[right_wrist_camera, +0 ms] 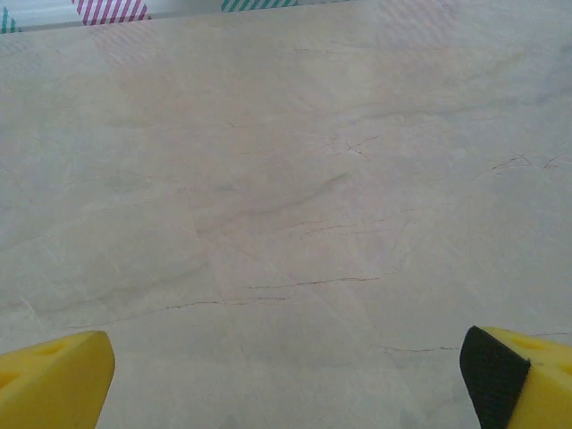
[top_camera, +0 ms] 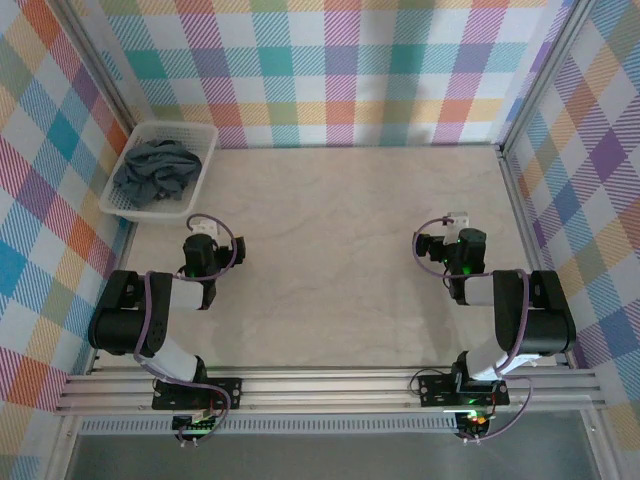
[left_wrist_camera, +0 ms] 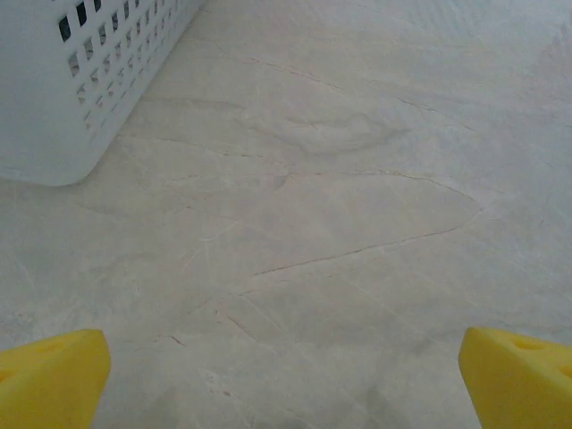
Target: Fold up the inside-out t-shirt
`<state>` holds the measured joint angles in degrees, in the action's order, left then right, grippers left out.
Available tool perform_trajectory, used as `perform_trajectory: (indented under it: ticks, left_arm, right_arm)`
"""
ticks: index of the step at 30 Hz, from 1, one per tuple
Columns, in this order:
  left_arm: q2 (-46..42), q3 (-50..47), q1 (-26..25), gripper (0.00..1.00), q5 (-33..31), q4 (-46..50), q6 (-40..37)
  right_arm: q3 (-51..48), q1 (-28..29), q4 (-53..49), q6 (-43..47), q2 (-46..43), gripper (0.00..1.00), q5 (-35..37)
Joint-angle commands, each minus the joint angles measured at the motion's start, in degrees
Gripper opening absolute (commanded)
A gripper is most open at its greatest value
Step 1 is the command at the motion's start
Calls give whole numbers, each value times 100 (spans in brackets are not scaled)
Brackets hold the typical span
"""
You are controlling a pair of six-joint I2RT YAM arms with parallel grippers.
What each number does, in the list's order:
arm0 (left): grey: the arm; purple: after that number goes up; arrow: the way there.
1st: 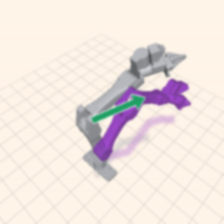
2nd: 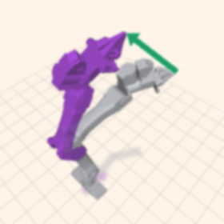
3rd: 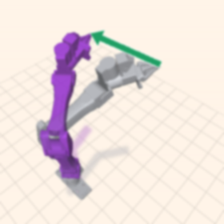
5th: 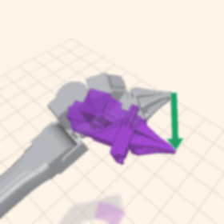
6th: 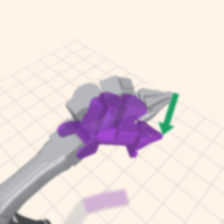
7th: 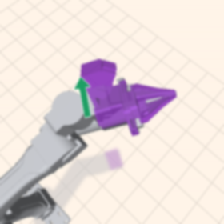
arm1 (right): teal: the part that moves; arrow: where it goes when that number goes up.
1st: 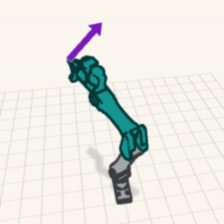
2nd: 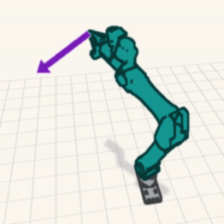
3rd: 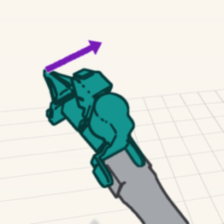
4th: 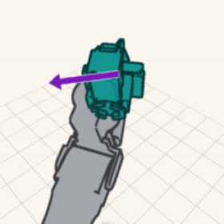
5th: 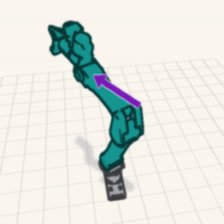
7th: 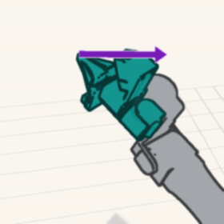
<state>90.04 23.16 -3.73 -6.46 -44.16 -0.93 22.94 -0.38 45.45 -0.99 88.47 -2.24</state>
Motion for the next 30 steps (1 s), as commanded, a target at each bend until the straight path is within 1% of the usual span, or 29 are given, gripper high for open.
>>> perform_trajectory:
  ticks: [1, 16, 19, 23, 24, 26, 28, 29, 30]
  left_arm:
    - [-35, 101, -23, 100, 20, -198, -44]
    - [-39, 95, -23, 100, 22, -211, -41]
    - [-57, 73, -23, 100, 18, -231, -40]
    - [-431, 106, -41, 100, -144, 125, -4]
    - [-685, 148, -49, 100, -226, 425, 32]
    - [-1337, 309, -62, 100, -395, 1297, 209]
    - [-2164, 530, -58, 100, -592, 2226, 605]
    - [-2524, 666, -58, 100, -685, 2615, 805]
    - [-2870, 891, -59, 100, -819, 3086, 1070]
  right_arm:
    - [70, 15, 202, 58, -51, 100, -103]
    - [54, 14, 234, 56, -49, 100, -107]
    - [26, 20, 139, 30, -268, 100, -81]
    - [101, 12, -760, -58, -1191, 100, 195]
    - [150, 16, -1114, -164, -1520, 100, 270]
    - [456, 12, -2218, -777, -2184, 100, 543]
    - [1097, 12, -3787, -1698, -2746, 100, 631]
    - [1406, 12, -4444, -2175, -2879, 100, 621]
    - [1761, 16, -5069, -2629, -2955, 99, 452]
